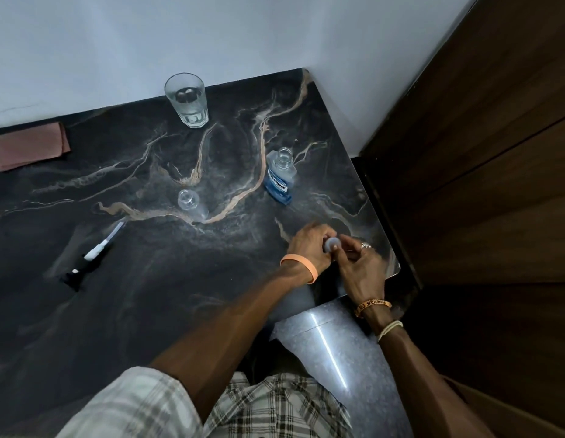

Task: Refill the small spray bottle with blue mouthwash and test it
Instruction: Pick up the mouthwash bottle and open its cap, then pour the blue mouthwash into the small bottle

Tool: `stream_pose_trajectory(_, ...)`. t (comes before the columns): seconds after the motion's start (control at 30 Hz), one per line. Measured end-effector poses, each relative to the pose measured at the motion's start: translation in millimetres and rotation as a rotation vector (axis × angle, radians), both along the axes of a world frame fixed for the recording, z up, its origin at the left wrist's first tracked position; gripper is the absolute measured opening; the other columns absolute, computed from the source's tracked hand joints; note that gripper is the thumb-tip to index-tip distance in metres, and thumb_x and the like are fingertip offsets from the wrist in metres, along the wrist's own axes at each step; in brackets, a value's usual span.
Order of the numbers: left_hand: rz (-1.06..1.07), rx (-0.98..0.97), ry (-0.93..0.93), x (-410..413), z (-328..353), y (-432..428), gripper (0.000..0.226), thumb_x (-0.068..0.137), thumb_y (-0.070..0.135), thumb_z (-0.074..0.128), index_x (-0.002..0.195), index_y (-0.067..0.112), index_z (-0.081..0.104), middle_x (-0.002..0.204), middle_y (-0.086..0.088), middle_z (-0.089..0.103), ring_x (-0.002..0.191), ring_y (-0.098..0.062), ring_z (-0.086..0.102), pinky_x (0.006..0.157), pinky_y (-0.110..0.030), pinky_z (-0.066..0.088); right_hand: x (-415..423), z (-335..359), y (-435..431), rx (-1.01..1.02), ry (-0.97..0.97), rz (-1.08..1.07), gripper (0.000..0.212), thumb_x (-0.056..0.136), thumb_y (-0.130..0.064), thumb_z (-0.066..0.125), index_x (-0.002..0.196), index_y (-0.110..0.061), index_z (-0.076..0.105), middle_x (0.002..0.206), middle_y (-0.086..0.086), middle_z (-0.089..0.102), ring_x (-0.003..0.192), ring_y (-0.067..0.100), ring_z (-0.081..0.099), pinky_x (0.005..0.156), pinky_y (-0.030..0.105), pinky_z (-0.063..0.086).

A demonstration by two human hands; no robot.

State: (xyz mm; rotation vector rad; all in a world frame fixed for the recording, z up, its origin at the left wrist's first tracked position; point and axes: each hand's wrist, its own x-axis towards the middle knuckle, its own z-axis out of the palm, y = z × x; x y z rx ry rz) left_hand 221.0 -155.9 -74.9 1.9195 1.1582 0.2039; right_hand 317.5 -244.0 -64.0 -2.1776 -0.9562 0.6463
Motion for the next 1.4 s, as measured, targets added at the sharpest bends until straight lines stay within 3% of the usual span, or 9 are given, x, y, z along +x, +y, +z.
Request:
stream_pose_trajectory(0.17, -0.041, -0.029, 0.087, -2, -22, -10, 0.025, 0.08, 0.017, 0.07, 0.104, 0.02, 0.066, 0.108, -0.006, 0.063, 0.098, -0.026, 0.062, 0.086, -0.035, 0.051, -2, -14, -7, -0.133, -0.008, 0.052, 0.032, 0.091, -0.035, 0.067, 0.117, -0.017, 0.071, 0.105, 0.005, 0.073, 0.092, 0.017, 0.07, 0.084, 0.039, 0.057)
stream_pose_trajectory(0.4, -0.046, -0.014, 0.082, -3, -34, -12, 0.036, 0.077, 0.014, 0.072, 0.112, 0.019, 0.063, 0.117, -0.008, 0.057, 0.102, -0.03, 0.06, 0.089, -0.037, 0.051, -1, -16, -7, -0.171, -0.08, 0.128, 0.028, 0.092, -0.042, 0.061, 0.11, -0.023, 0.072, 0.096, 0.0, 0.074, 0.087, 0.015, 0.07, 0.078, 0.03, 0.056)
stream_pose_trajectory(0.57, -0.031, -0.054, 0.034, -27, -29, -5, 0.062, 0.075, 0.025, 0.076, 0.131, 0.028, 0.051, 0.122, 0.0, 0.053, 0.102, -0.02, 0.062, 0.093, -0.038, 0.053, 0, -14, -5, -0.185, -0.087, 0.067, 0.042, 0.092, -0.042, 0.063, 0.124, -0.016, 0.066, 0.113, 0.005, 0.071, 0.099, 0.017, 0.068, 0.089, 0.031, 0.053)
stream_pose_trajectory(0.7, 0.093, 0.041, -0.11, -75, -14, 11, 0.046, 0.075, 0.032, 0.076, 0.118, 0.027, 0.061, 0.097, 0.012, 0.056, 0.076, 0.0, 0.056, 0.083, -0.032, 0.055, -12, 5, 13, -0.024, -0.23, 0.103, 0.036, 0.094, -0.03, 0.063, 0.124, -0.01, 0.065, 0.12, 0.012, 0.067, 0.112, 0.027, 0.061, 0.096, 0.034, 0.045)
stream_pose_trajectory(0.8, 0.271, 0.228, -0.192, -122, -2, 23, 0.024, 0.079, 0.043, 0.073, 0.097, 0.03, 0.064, 0.083, 0.014, 0.056, 0.072, -0.001, 0.054, 0.07, -0.022, 0.052, -36, 22, 40, 0.118, -0.271, 0.265, 0.03, 0.093, -0.023, 0.066, 0.12, -0.011, 0.068, 0.116, 0.009, 0.068, 0.107, 0.026, 0.063, 0.095, 0.039, 0.049)
stream_pose_trajectory(0.97, 0.576, 0.466, -0.192, -200, 2, 36, 0.019, 0.082, 0.042, 0.071, 0.087, 0.037, 0.054, 0.081, 0.016, 0.052, 0.075, -0.001, 0.052, 0.066, -0.01, 0.04, -94, 29, 94, 0.141, -0.102, 0.587, 0.035, 0.092, -0.023, 0.066, 0.126, -0.016, 0.064, 0.117, 0.004, 0.068, 0.106, 0.019, 0.063, 0.096, 0.036, 0.049)
stream_pose_trajectory(1.1, 0.74, 0.269, -0.092, -228, -9, 54, 0.053, 0.074, 0.026, 0.081, 0.12, 0.023, 0.054, 0.117, 0.003, 0.05, 0.093, -0.006, 0.055, 0.086, -0.03, 0.054, -139, 17, 138, 0.014, 0.008, 0.645, 0.048, 0.09, -0.028, 0.067, 0.134, -0.015, 0.056, 0.117, 0.0, 0.067, 0.106, 0.016, 0.063, 0.096, 0.033, 0.049)
stream_pose_trajectory(1.23, 0.683, 0.084, 0.027, -226, -18, 74, 0.084, 0.073, 0.025, 0.082, 0.144, 0.017, 0.039, 0.146, -0.006, 0.043, 0.132, -0.02, 0.043, 0.107, -0.022, 0.028, -172, 4, 163, -0.055, 0.079, 0.65, 0.066, 0.088, -0.028, 0.068, 0.147, -0.021, 0.038, 0.135, 0.005, 0.055, 0.106, 0.016, 0.062, 0.098, 0.036, 0.048)
stream_pose_trajectory(1.4, 0.684, 0.108, -0.054, -212, -14, 93, 0.055, 0.077, 0.008, 0.071, 0.129, 0.02, 0.058, 0.123, -0.004, 0.067, 0.113, -0.023, 0.062, 0.101, -0.03, 0.046, -185, -4, 175, -0.043, -0.029, 0.692, 0.06, 0.091, -0.025, 0.063, 0.146, -0.022, 0.042, 0.137, 0.006, 0.057, 0.126, 0.023, 0.051, 0.105, 0.037, 0.04)
